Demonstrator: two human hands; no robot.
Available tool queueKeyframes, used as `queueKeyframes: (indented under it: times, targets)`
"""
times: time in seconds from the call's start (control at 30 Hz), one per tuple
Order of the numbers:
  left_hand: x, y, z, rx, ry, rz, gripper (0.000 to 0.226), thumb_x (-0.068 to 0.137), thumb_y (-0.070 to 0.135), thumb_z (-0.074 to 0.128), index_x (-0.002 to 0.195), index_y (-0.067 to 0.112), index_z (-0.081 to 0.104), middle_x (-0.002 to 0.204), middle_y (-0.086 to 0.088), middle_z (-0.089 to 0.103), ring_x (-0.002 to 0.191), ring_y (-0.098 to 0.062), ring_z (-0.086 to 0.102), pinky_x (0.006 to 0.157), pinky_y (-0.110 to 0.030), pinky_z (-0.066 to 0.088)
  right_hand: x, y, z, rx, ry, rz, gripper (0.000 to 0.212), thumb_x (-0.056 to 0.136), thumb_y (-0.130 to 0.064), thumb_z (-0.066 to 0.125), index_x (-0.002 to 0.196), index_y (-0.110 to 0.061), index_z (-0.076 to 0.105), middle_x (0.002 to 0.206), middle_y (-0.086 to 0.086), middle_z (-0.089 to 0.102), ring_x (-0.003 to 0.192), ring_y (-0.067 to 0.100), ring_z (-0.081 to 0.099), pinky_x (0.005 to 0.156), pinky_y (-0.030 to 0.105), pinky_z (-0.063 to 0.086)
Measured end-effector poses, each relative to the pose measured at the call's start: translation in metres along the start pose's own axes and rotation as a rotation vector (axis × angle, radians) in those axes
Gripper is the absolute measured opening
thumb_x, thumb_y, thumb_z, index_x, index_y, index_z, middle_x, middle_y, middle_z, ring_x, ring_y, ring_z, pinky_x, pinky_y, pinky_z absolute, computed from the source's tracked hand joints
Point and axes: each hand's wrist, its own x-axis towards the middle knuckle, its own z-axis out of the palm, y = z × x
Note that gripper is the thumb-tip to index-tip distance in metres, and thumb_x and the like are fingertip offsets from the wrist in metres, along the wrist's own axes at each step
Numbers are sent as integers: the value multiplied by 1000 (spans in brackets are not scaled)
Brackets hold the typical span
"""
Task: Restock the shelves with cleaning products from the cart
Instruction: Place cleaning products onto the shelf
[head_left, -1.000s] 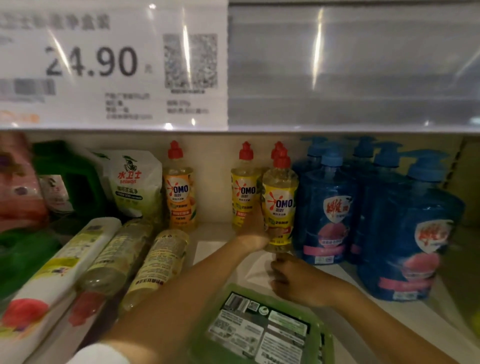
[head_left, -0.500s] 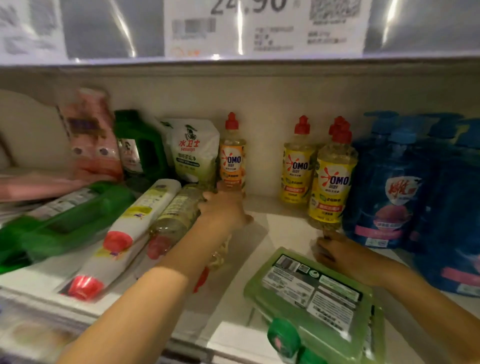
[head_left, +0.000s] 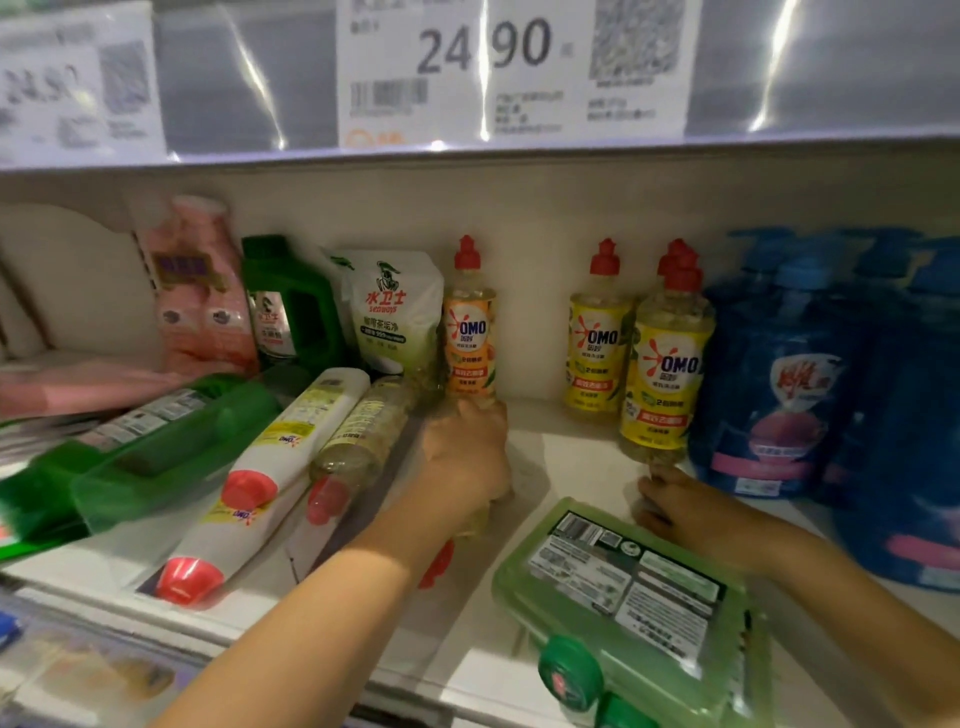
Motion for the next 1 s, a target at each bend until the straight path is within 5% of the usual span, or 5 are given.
queueKeyframes:
  times: [0.07,0.27,0.43,0.63,1.0]
  targets:
    - [0,12,1,-17,20,60,85,77,31,77,143,19,24,141,-13,32,126,-35,44,91,-39,46,0,0,0,-7,25,-19,25,100,-25,40,76,-28,34,109,2,39,98,17,47,90,28,39]
    - [18,41,-2,-198,102,292,78,78,31,75,142,21,31,135,-10,39,121,-31,47,95,-38,47,1,4,1,-54,-12,-34,37,101,-33,40,128,-8,45,146,9,30,121,21,45,99,25,37]
    - [40,24,-22,-473,23,373,41,99,17,46,139,18,40,140,-10,45,122,-25,50,97,-32,45,-4,1,-2,-28,-29,-30,40,102,-34,37,128,-5,43,149,9,26,127,23,41,103,28,36]
    - [38,-23,-2,142,-166,378,87,84,13,70,152,21,16,155,-8,27,136,-28,36,108,-40,39,-2,3,-2,-11,-28,-31,26,102,-32,39,112,-10,48,136,11,35,116,24,46,98,32,39]
    - [17,-19,7,-56,-2,711,94,80,26,75,144,52,12,155,9,-2,142,-26,19,101,-37,37,-1,5,0,-58,-25,-49,37,102,-34,37,121,-4,46,139,10,33,119,26,46,102,35,38]
